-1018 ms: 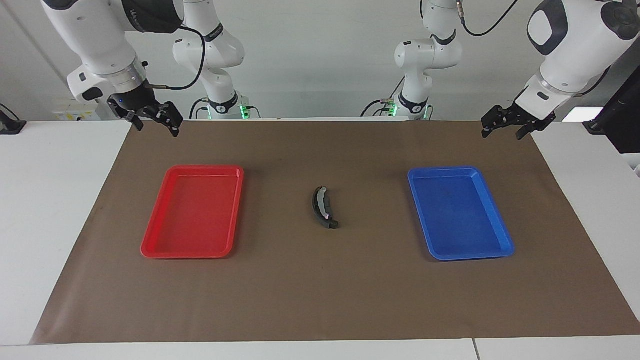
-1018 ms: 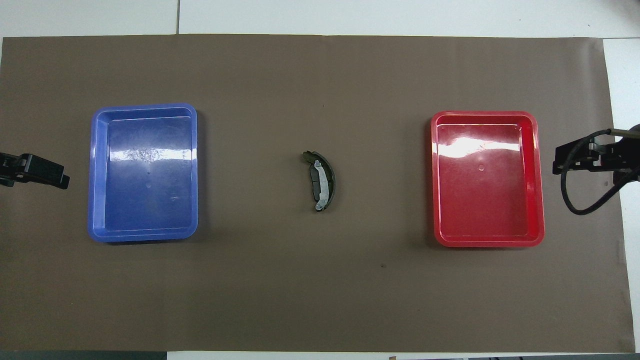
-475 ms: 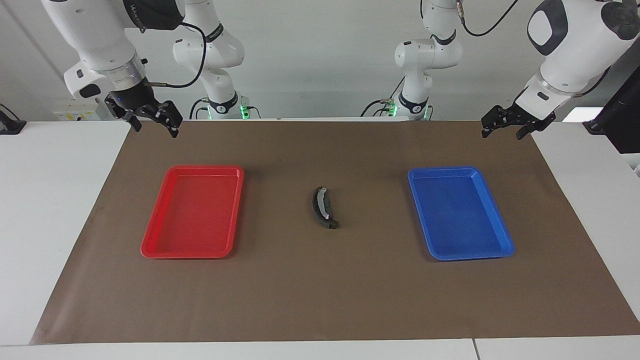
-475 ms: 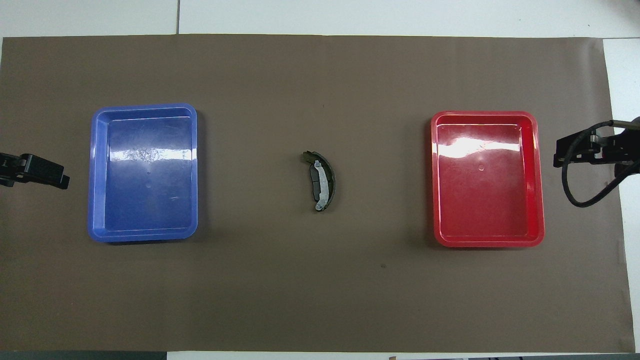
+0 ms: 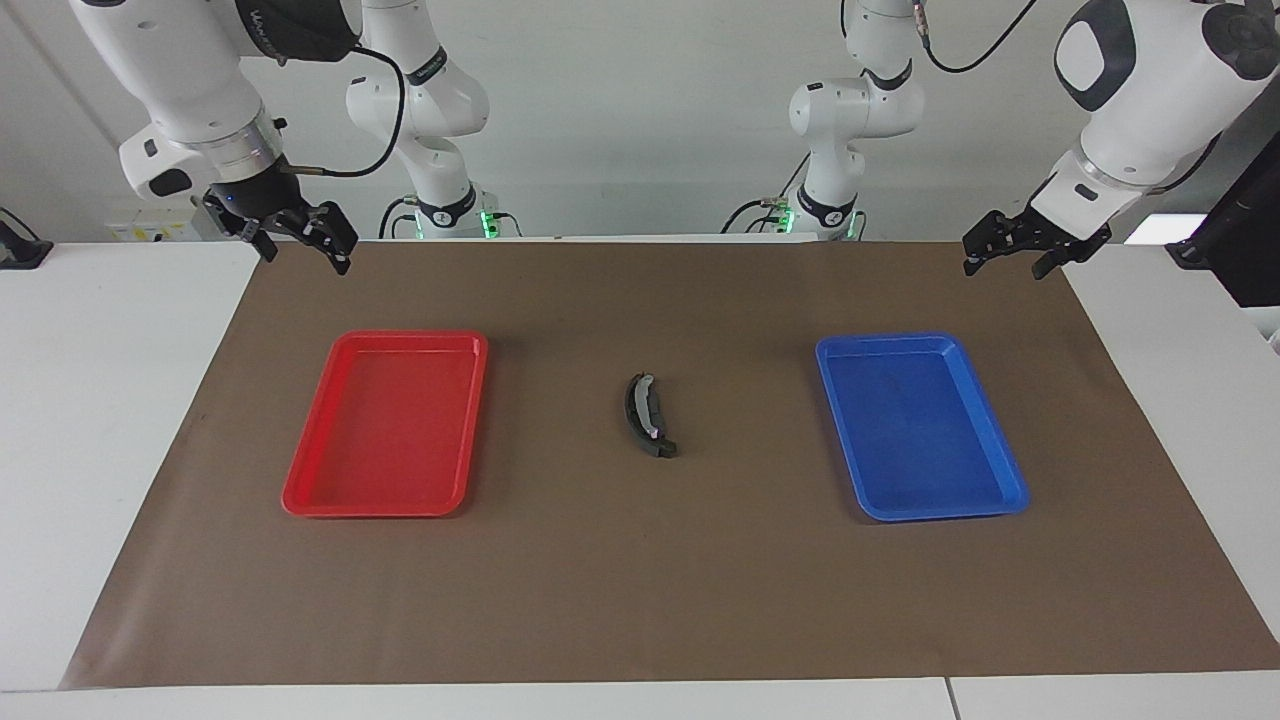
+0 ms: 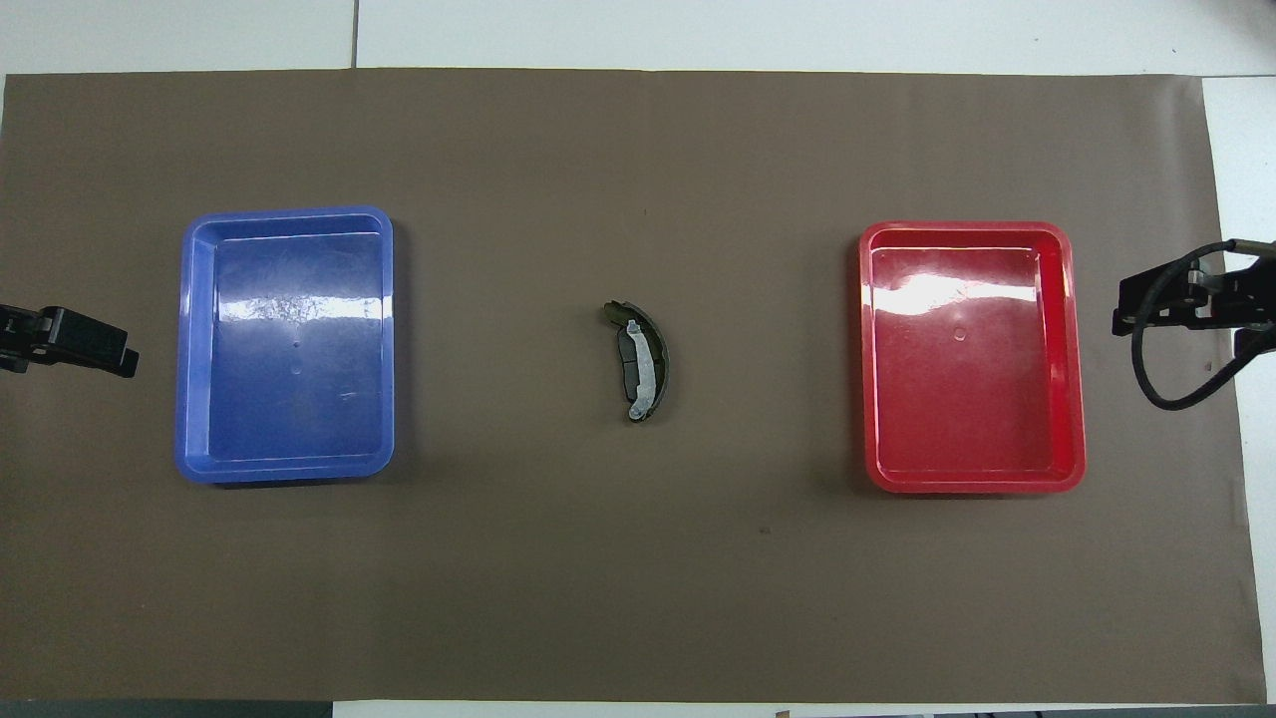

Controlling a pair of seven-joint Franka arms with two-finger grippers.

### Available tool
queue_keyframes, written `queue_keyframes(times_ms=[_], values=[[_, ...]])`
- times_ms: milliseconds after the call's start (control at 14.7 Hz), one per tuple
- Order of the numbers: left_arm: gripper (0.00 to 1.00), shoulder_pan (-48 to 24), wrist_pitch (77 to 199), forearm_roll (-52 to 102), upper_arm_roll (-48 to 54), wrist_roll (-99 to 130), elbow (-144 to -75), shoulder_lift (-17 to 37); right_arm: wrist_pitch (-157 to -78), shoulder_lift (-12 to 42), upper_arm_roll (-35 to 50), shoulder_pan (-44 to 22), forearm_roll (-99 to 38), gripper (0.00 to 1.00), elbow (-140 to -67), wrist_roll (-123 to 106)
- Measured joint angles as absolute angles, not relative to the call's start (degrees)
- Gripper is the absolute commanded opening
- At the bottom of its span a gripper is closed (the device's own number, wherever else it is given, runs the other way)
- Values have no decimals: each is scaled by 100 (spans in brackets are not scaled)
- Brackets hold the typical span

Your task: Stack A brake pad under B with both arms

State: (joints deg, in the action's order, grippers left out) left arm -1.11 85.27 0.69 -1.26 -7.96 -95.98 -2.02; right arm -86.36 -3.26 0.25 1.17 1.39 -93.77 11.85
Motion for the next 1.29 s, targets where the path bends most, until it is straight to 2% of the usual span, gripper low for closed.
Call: queue_keyframes(times_ms=[339, 1290], values=[[100, -111, 8527, 69, -126, -796, -9598, -202, -8667, -326, -209, 33, 139, 100, -9377, 1185], [100, -111, 8527, 69, -126, -796, -9598, -204, -8775, -325, -198, -191, 141, 100, -9330, 835]])
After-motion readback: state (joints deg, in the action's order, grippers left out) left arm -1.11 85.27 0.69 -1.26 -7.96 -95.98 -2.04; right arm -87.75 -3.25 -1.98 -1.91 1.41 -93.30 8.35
